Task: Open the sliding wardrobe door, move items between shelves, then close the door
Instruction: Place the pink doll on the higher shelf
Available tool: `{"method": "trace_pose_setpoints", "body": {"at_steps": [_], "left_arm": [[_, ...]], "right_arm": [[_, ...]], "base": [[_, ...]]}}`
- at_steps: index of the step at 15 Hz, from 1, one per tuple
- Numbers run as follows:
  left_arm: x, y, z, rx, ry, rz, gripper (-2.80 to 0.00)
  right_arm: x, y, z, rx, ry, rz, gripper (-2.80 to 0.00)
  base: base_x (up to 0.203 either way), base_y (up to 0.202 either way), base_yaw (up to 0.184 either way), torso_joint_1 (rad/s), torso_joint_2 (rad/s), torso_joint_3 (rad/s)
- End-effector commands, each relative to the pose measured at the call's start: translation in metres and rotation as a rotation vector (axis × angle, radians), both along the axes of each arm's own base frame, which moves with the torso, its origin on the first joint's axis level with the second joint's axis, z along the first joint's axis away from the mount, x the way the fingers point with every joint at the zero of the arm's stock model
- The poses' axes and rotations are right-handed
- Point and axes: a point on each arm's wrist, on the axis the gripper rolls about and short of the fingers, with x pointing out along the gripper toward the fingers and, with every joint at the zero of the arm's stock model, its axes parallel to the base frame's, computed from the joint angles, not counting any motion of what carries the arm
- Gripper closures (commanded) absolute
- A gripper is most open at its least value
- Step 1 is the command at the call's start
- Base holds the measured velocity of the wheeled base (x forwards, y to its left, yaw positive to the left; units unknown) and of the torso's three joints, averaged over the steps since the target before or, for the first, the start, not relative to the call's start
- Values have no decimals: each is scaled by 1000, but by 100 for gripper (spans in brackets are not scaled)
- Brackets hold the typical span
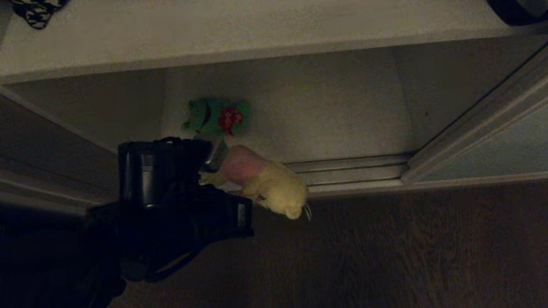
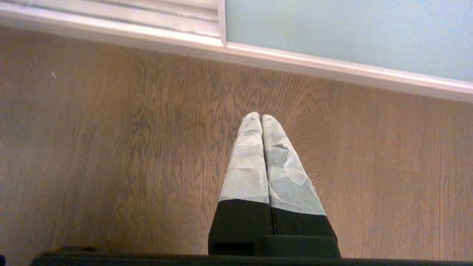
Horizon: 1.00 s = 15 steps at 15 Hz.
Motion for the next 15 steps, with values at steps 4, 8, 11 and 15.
{"method": "trace_pose_setpoints", "body": {"at_steps": [4,8,11,15], "left_arm": [[-33,20,10,-10,-11,4,0],[-56,34,33,-43,-52,4,0],[-74,33,26,7,29,-41,0],[-96,43,33,21,34,-62,0]], "right_arm": [[0,0,0,-1,0,1,0],[0,0,0,-1,0,1,0],[0,0,0,-1,1,0,0],[0,0,0,-1,0,1,0]], "base": [[0,0,0,2,3,209],[0,0,0,0,3,200],[0,0,0,4,2,206],[0,0,0,1,3,201]]}}
